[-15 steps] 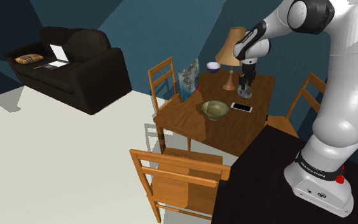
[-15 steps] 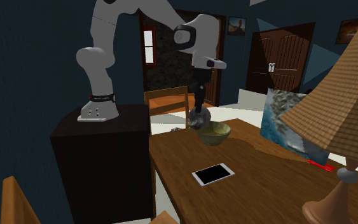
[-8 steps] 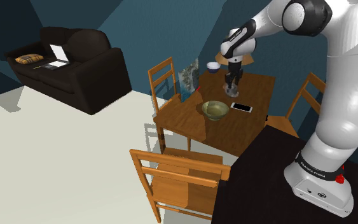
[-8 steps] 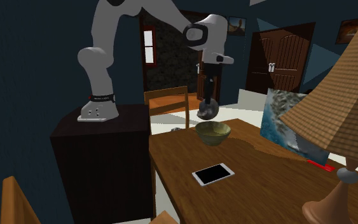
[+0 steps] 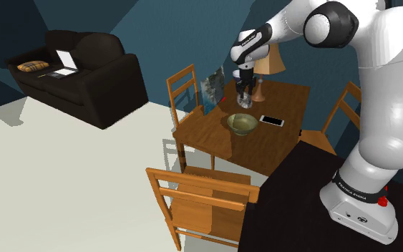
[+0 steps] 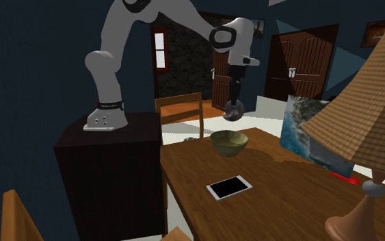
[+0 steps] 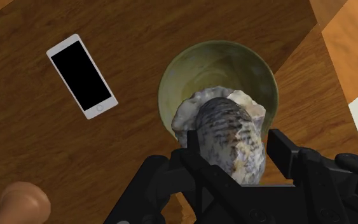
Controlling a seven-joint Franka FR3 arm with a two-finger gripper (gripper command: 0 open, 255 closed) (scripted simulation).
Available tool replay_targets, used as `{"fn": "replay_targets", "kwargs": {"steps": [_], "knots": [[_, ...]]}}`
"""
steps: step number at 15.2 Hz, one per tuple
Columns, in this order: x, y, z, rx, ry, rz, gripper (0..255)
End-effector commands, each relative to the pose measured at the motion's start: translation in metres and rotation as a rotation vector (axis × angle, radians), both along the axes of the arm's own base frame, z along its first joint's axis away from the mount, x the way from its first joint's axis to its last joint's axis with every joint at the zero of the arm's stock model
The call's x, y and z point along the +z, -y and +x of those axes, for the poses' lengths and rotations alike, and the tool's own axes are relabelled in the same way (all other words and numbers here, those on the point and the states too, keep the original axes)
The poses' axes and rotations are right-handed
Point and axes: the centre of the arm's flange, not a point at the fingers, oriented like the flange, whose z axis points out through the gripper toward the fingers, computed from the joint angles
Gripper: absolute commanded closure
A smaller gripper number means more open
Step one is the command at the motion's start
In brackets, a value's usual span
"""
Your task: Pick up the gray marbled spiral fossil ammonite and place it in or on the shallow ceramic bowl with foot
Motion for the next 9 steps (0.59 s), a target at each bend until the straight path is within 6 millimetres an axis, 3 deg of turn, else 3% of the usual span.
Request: {"fn": "replay_targets", "kwargs": {"steps": [1, 9], "knots": [[-0.008, -0.002, 0.003, -0.002, 0.000, 0.000, 255], [-0.050, -0.002, 0.003, -0.002, 0.000, 0.000, 255]]}}
